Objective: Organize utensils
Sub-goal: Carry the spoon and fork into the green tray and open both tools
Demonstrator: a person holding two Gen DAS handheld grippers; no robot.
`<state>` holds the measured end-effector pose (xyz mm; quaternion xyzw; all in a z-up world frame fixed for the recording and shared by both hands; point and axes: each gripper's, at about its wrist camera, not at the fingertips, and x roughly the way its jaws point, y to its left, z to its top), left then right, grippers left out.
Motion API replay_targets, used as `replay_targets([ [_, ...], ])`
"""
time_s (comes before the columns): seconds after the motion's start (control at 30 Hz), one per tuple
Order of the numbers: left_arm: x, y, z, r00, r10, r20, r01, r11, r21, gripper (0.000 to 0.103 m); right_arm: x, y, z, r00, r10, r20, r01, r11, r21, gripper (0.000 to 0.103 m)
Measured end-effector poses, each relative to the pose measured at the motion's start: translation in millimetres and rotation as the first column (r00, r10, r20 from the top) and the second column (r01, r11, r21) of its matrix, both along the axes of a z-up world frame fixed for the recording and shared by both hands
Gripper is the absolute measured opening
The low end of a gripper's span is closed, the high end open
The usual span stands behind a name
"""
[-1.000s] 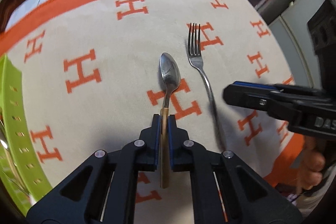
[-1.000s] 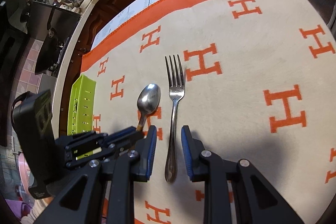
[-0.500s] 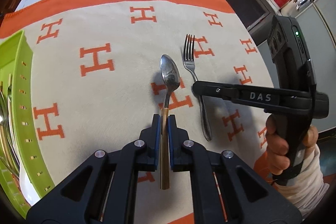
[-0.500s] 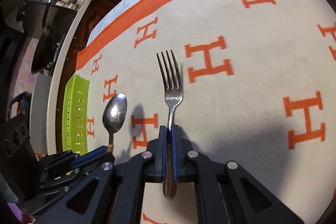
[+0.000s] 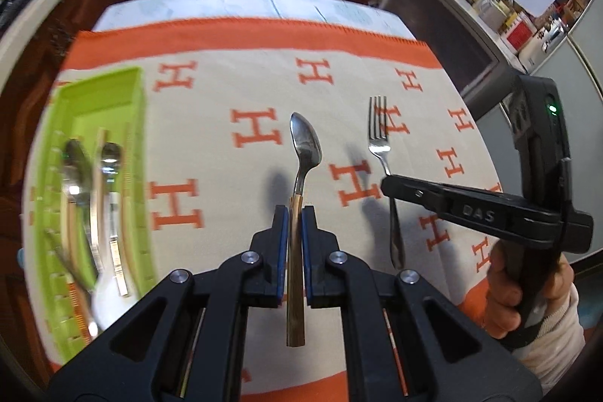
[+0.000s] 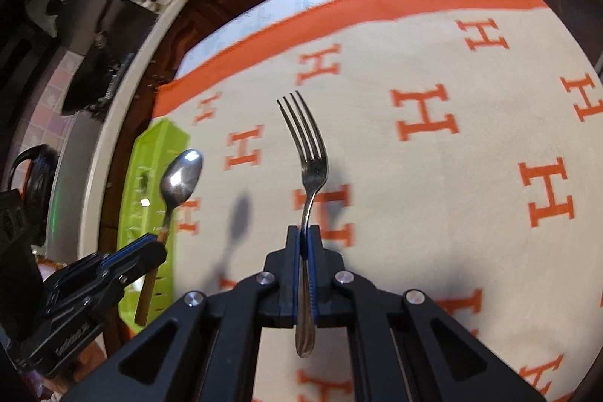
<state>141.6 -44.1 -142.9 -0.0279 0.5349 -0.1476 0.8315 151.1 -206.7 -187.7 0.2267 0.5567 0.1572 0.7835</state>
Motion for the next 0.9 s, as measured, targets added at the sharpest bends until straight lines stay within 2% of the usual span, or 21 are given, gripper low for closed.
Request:
replay_targets([
  [0.33, -34.1, 53.1, 56.9, 0.991, 0.069, 0.118, -0.07, 0.998, 0.007, 0.005, -19.2, 50.6, 80.6, 0.991, 0.069, 0.119, -0.079, 0.994, 0.075, 0.002],
  [0.57, -46.9, 103.0, 95.0, 0.971, 0.139, 0.194, -0.142, 0.99, 0.0, 0.005, -11.3, 109.3, 116.6, 0.983, 0.12, 0.138, -0.133, 0.987, 0.089, 0.002],
  [0.7, -44.4, 135.9, 98.5, 0.961, 0.193, 0.198, -0.197, 0.98, 0.001, 0.004, -1.2, 148.7, 116.5, 0.98, 0.158, 0.119, -0.167, 0.983, 0.072, 0.002],
  [0.9, -37.2, 175.9, 69.9, 0.953, 0.27, 0.139, -0.272, 0.962, -0.007, 0.0, 17.8, 200.2, 75.8, 0.98, 0.201, 0.011, -0.201, 0.98, 0.015, 0.002],
])
